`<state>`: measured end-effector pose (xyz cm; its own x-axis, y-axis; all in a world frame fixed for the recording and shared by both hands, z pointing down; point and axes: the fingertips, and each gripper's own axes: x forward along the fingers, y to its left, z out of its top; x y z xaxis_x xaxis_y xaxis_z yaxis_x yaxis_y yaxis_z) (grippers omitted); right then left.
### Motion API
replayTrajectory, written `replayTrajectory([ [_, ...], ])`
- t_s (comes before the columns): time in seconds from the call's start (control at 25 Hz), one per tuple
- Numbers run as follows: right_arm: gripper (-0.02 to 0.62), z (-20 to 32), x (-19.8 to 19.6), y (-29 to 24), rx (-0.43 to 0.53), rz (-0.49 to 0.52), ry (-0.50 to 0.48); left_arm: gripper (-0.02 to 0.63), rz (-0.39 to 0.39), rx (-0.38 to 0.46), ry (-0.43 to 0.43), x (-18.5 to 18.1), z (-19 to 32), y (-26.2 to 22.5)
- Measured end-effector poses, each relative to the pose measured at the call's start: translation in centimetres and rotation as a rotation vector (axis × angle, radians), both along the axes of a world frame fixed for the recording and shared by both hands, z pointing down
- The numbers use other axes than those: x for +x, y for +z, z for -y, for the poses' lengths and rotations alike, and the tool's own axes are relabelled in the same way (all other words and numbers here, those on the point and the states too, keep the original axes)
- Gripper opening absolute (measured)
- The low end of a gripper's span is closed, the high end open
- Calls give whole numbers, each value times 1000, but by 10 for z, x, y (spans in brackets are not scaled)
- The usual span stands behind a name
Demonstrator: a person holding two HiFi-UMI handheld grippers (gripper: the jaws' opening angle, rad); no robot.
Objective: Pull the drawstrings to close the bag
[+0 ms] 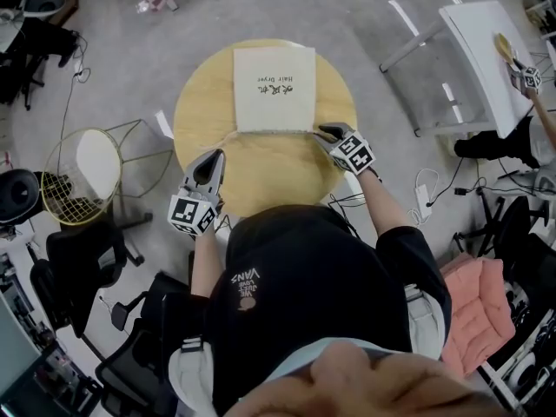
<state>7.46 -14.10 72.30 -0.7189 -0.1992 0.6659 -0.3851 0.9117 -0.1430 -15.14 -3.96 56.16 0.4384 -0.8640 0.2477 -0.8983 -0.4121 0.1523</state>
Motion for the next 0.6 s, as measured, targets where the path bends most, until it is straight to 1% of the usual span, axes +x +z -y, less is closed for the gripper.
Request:
replayTrajectory([
  [0.36,98,-4,-4,12,-19,-34,-42,5,8,1,8,-2,10,3],
  [0.52,97,-4,-4,13,-26,-35,-40,3,13,-7,24,-1,12,5],
  [0.6,86,-4,-5,14,-29,-34,-38,3,22,-20,34,-3,14,11],
])
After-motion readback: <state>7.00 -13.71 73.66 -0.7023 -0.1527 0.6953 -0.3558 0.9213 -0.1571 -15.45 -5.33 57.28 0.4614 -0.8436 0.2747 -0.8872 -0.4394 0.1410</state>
